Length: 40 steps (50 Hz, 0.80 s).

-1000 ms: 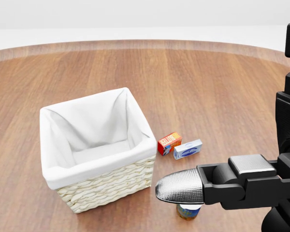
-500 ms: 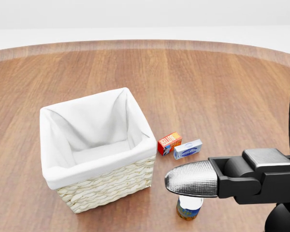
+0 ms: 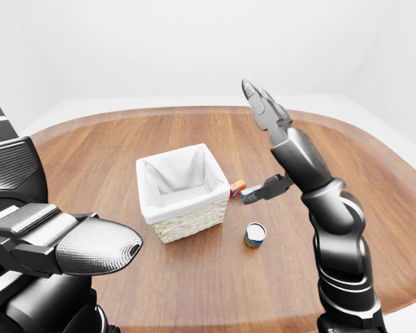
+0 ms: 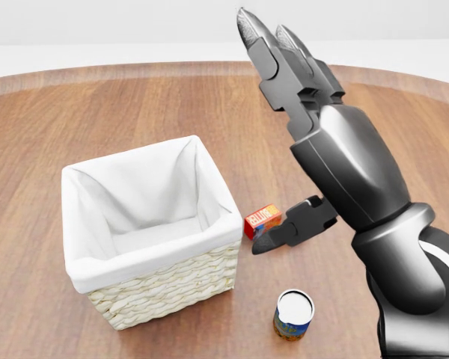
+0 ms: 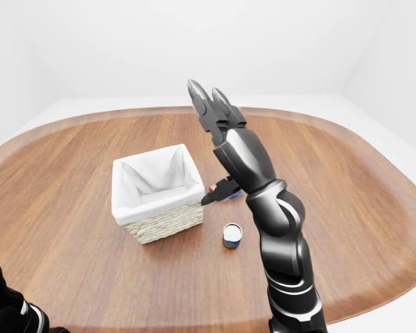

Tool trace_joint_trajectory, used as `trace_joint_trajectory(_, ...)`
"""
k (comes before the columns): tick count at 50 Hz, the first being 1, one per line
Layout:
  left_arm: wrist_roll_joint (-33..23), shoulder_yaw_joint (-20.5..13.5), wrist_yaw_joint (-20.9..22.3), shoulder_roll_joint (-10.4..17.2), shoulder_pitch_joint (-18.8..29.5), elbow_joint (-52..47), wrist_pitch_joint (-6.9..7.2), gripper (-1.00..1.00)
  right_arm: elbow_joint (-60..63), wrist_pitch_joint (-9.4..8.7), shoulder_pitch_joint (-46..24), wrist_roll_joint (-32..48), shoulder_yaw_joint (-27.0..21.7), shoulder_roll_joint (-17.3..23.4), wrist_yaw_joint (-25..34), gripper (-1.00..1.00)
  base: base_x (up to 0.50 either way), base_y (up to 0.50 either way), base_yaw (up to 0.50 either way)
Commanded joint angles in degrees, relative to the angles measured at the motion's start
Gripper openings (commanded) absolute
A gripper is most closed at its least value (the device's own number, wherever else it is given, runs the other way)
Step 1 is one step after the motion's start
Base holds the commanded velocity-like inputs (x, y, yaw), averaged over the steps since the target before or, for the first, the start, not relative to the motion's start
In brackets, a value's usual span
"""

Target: Pick up the alphabet soup and put it in the basket.

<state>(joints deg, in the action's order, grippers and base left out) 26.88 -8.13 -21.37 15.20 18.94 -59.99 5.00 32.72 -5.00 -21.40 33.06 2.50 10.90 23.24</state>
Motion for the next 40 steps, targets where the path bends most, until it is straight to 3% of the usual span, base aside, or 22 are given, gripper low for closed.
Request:
trace_joint_trajectory(1,0.1,0.1,-0.2,0.4,-0.5,0.0,0.00,1.00,-10.4,0.00,-0.1,18.1,-3.2,-3.2,11.6,1.00,0.00,0.00,0.00)
trace_joint_trajectory(6,0.5,0.4,-0.7,0.7,-0.6,0.0,0.00,1.00,-11.6,0.00,1.3,21.1,-3.2,-3.1,10.8,1.00,0.00,0.00,0.00)
trace_joint_trajectory(11,-1.8,0.0,1.3,-0.7,-0.8,0.0,0.00,1.00,-12.8,0.00,2.2,22.2,-3.4,-2.9,9.9,1.00,0.00,0.00,0.00)
trace_joint_trajectory(20,-0.8,0.4,0.3,0.1,-0.9,0.0,0.00,1.00,-13.8,0.00,5.3,23.6,-3.7,-3.9,8.6,1.00,0.00,0.00,0.00)
trace_joint_trajectory(27,-2.1,0.4,1.4,-0.5,-1.2,0.0,0.00,1.00,-17.1,0.00,5.4,25.3,-4.4,-2.0,6.8,1.00,0.00,0.00,0.00)
trace_joint_trajectory(31,-0.8,1.0,-0.1,0.3,-1.0,0.0,0.00,1.00,-16.0,0.00,7.1,26.5,-4.2,-2.3,8.2,1.00,0.00,0.00,0.00)
trace_joint_trajectory(35,-1.1,0.6,0.3,0.0,-0.8,0.0,0.00,1.00,-16.2,0.49,7.7,27.1,-4.3,-2.5,8.5,1.00,0.00,0.00,0.00)
trace_joint_trajectory(40,-1.8,0.1,1.0,-1.0,-0.6,0.0,0.00,1.00,-16.3,2.51,11.0,29.1,-3.5,-2.6,10.0,1.00,0.00,0.00,0.00)
